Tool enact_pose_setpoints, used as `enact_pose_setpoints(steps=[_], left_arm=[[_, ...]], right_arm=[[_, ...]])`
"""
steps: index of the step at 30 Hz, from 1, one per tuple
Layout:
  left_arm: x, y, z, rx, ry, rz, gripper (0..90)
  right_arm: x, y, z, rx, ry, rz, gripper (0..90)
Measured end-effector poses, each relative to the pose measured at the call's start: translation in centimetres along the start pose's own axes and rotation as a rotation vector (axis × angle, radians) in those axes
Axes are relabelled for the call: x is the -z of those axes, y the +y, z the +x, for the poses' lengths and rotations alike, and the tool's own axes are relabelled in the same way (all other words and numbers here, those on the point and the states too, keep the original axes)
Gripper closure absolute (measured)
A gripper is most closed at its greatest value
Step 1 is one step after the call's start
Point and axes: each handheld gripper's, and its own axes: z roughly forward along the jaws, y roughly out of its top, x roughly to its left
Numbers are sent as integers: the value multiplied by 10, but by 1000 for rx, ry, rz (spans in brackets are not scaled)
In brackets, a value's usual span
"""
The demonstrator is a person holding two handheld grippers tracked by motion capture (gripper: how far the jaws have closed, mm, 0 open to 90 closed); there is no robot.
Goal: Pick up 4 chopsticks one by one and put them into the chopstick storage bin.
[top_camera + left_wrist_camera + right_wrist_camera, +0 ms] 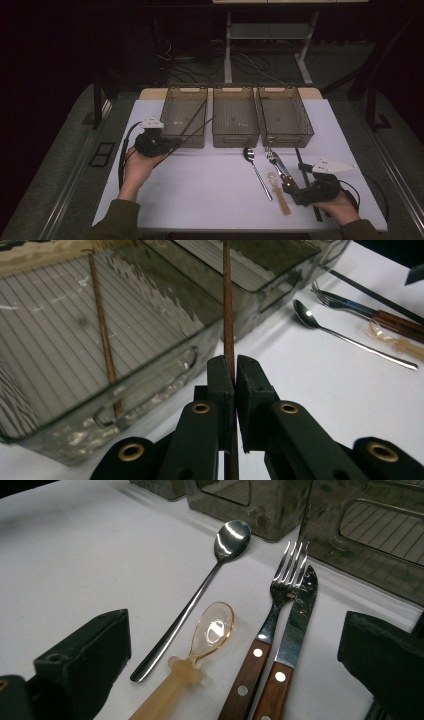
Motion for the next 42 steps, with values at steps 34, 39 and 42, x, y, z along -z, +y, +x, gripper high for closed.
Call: enact_pose_setpoints(steps=[34,39,42], left_arm=[[-37,69,63,128,206,-29,852],[-47,65,74,145,250,-29,852],[-50,64,80,170,256,-37,851]], right_arm=[[2,0,0,-8,1,-9,8],[2,0,0,-13,3,-11,8],[2,0,0,-12,7,-11,8]])
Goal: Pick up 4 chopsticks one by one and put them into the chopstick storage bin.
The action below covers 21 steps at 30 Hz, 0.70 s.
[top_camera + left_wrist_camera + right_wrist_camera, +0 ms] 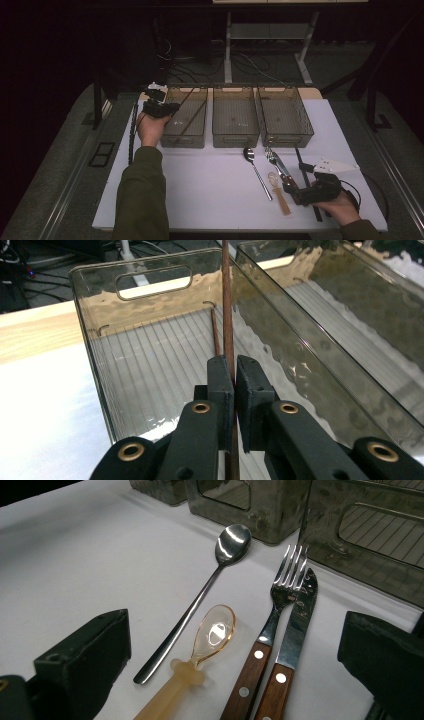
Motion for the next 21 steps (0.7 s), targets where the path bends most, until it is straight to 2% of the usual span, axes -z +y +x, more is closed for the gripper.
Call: enact_pose_setpoints(steps=[9,11,16,19,21], left_arm=[[-12,-5,3,13,28,12,851],[-14,-5,3,6,45,27,851],[-19,-8,1,1,54,46,849],[-19,-8,0,-5,78,51,827],[-20,-8,0,-10,82,53,771]], right_arm=[[1,0,0,0,3,-8,8],[1,0,0,-1,2,-9,8],[1,0,0,0,4,-9,8],[1,0,0,-1,5,-7,8],[1,0,0,1,5,-9,8]])
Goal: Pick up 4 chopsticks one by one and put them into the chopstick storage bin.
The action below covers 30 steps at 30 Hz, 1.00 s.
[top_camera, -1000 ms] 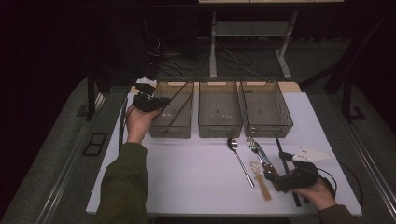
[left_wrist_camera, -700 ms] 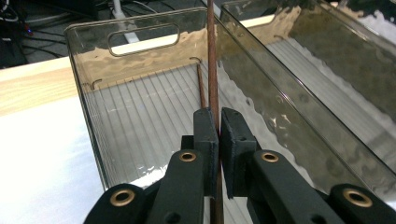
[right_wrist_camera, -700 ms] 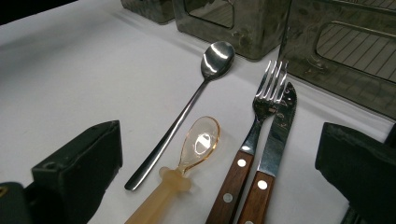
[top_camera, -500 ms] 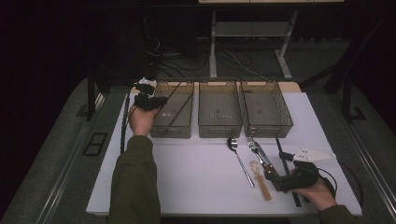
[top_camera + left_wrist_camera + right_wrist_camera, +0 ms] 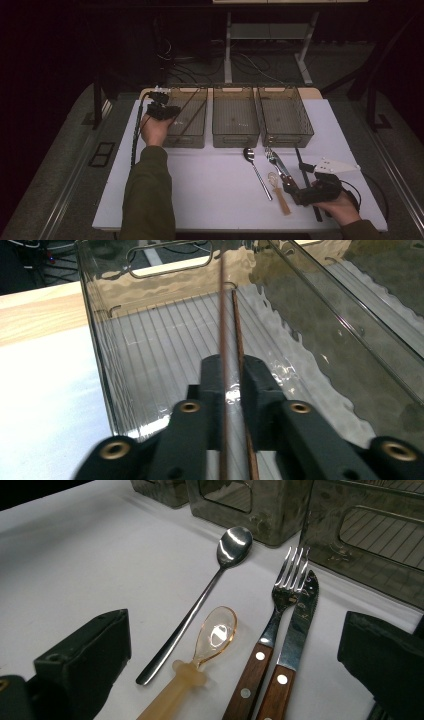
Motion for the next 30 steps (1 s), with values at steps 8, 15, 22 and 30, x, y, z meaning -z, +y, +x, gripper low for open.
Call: enact_pose_setpoints(steps=[8,15,22,30], left_arm=[[3,2,-2,-6,-6,-47,631],[7,3,-3,-22,-62,-66,517],[12,3,-5,-74,-101,-61,448],[21,2,-9,-131,-138,-49,377]], right_arm=[[0,0,0,3,1,-1,8],[0,0,0,1,-1,-1,8],[-1,0,0,-2,-3,0,8],[-1,0,0,-1,-4,4,8]])
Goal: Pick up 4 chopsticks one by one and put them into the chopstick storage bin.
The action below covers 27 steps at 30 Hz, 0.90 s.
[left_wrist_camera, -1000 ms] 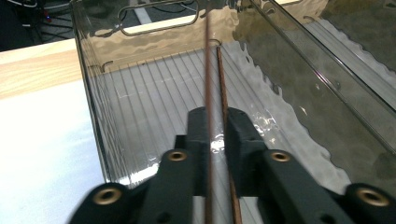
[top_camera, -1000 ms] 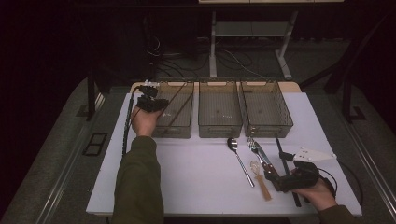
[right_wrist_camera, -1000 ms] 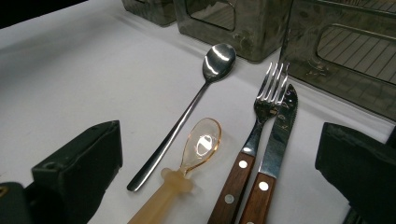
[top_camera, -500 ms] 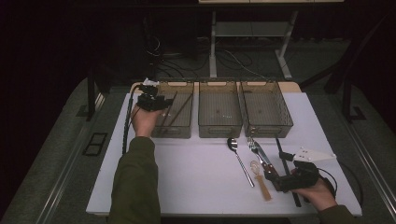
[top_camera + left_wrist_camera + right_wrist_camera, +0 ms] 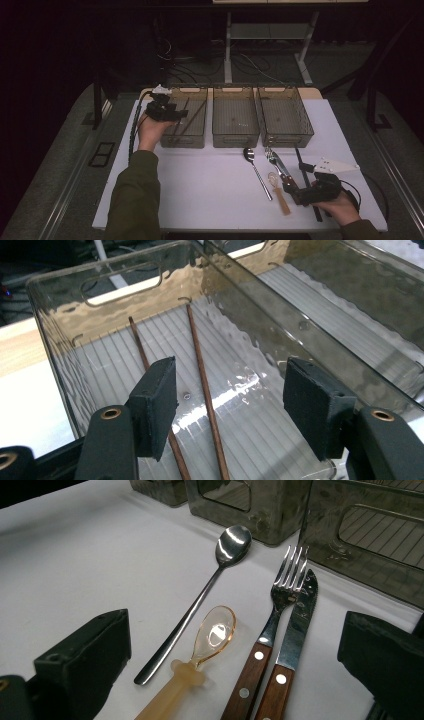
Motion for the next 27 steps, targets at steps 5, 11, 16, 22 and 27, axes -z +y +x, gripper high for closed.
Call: enact_pose_setpoints(steps=[5,11,16,22,27], left_arm=[[6,-3,-6,-23,-19,-6,343],[13,-8,-15,-59,-42,2,286],[21,-15,-25,-92,-64,10,241],[32,-30,-41,-100,-84,-16,178],[39,-46,-54,-111,-98,-16,134]], right_arm=[[0,0,0,-1,0,1,8],[0,0,0,-3,-1,2,8],[0,0,0,-3,-3,2,8],[0,0,0,-3,-4,2,8],[0,0,0,-2,-7,0,8]])
